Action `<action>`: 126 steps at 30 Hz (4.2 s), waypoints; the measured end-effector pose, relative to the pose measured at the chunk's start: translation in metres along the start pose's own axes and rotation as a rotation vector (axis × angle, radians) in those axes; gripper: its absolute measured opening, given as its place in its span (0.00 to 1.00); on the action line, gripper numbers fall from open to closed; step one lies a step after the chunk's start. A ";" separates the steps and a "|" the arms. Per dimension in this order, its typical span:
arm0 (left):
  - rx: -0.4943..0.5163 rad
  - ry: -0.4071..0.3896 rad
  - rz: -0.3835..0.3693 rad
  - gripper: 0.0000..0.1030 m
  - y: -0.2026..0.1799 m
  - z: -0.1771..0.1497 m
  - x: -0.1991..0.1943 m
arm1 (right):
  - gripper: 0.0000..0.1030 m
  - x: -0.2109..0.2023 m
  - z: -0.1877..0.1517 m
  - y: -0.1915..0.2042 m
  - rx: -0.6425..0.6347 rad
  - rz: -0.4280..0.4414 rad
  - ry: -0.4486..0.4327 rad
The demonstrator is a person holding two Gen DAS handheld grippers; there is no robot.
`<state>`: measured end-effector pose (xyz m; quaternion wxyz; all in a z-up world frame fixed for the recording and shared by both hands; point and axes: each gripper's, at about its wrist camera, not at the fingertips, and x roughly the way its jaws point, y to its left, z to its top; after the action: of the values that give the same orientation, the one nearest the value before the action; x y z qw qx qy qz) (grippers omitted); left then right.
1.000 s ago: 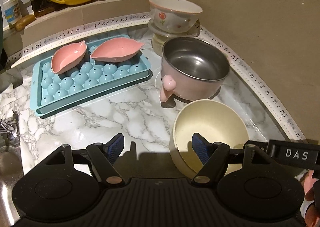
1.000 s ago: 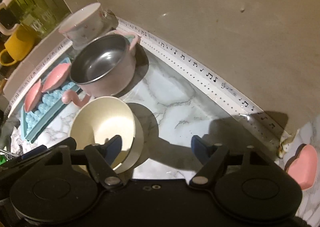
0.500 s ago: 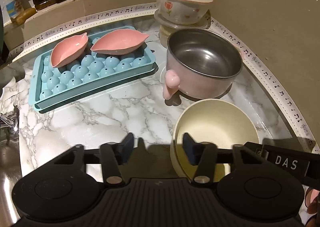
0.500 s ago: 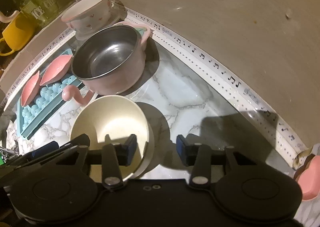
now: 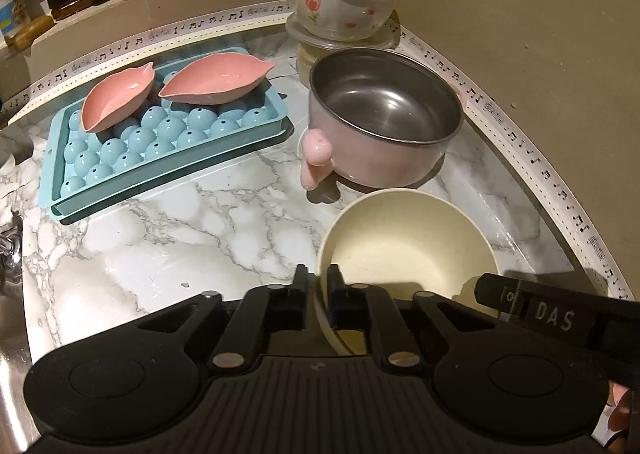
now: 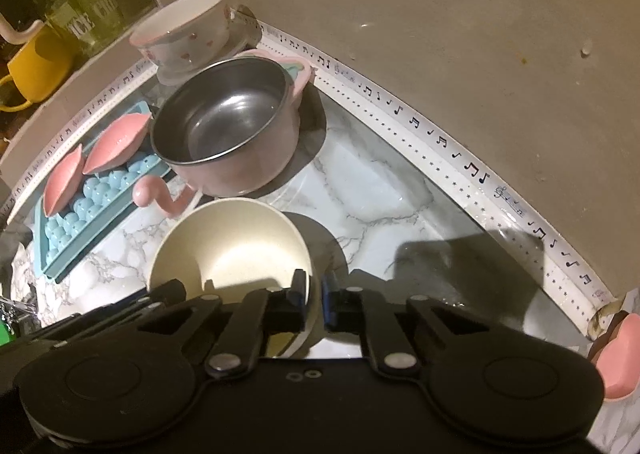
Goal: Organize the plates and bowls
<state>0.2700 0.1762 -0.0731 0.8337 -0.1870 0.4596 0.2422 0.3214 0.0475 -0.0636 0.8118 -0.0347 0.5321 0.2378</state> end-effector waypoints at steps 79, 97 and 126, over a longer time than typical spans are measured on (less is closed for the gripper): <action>0.653 0.019 -0.499 0.06 -0.189 -0.217 -0.212 | 0.03 -0.265 -0.253 -0.174 0.523 -0.325 -0.240; 0.705 0.098 -0.468 0.06 -0.210 -0.251 -0.193 | 0.03 -0.247 -0.290 -0.218 0.614 -0.296 -0.175; 0.725 0.121 -0.492 0.06 -0.202 -0.243 -0.192 | 0.18 -0.249 -0.284 -0.216 0.607 -0.269 -0.175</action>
<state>0.1336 -0.1629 -0.0138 0.8498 -0.0002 0.5047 -0.1519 0.0927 -0.3185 -0.0091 0.8520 0.1591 0.4974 -0.0386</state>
